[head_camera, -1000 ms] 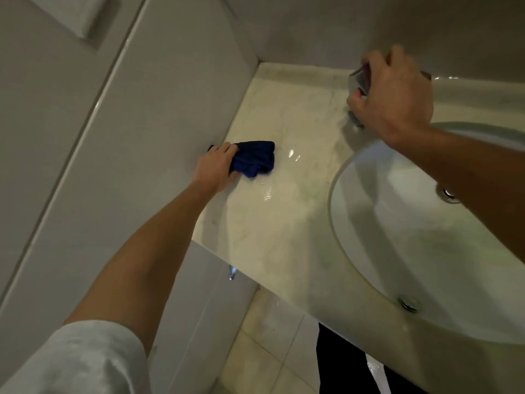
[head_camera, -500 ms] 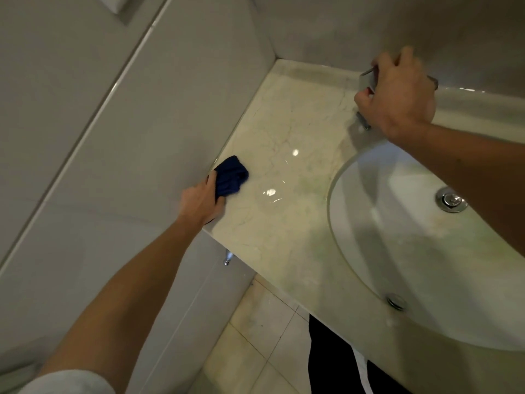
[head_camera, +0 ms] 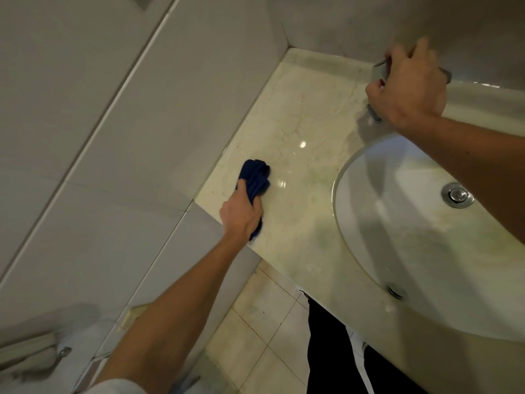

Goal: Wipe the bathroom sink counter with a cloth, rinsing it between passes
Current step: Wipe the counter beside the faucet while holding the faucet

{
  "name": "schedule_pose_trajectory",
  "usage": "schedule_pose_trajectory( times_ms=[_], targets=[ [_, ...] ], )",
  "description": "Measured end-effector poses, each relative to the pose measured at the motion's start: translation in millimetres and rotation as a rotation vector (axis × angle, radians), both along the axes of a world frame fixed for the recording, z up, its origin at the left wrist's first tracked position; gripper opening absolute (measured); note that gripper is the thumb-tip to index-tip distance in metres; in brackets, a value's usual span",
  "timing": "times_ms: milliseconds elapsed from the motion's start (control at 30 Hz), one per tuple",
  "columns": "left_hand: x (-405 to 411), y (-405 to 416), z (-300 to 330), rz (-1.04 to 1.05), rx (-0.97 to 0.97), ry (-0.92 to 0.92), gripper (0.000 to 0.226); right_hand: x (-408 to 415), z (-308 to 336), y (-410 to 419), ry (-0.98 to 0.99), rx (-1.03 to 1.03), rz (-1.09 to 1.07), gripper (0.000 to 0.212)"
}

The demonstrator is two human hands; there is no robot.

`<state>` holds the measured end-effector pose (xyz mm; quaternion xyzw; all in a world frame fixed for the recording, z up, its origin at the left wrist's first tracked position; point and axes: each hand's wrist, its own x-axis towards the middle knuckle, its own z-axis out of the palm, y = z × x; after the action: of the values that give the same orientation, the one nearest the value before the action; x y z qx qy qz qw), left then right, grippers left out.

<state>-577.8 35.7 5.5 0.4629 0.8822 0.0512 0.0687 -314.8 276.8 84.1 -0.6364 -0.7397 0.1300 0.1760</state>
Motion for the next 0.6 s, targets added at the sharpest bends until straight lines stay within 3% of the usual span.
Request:
schedule_pose_trajectory(
  times_ms=[300, 467, 600],
  targets=[
    [160.7, 31.5, 5.1, -0.082, -0.116, -0.173, 0.034, -0.9, 0.8, 0.4, -0.006, -0.008, -0.002, 0.046],
    [206.5, 45.6, 10.6, -0.174, 0.007, -0.389, 0.026, 0.5, 0.0, 1.8, -0.012, -0.012, 0.011, 0.046],
    [198.8, 35.9, 26.9, -0.202, 0.169, -0.550, 0.014, 0.7, -0.4, 2.0, -0.005, -0.015, 0.012, 0.047]
  ],
)
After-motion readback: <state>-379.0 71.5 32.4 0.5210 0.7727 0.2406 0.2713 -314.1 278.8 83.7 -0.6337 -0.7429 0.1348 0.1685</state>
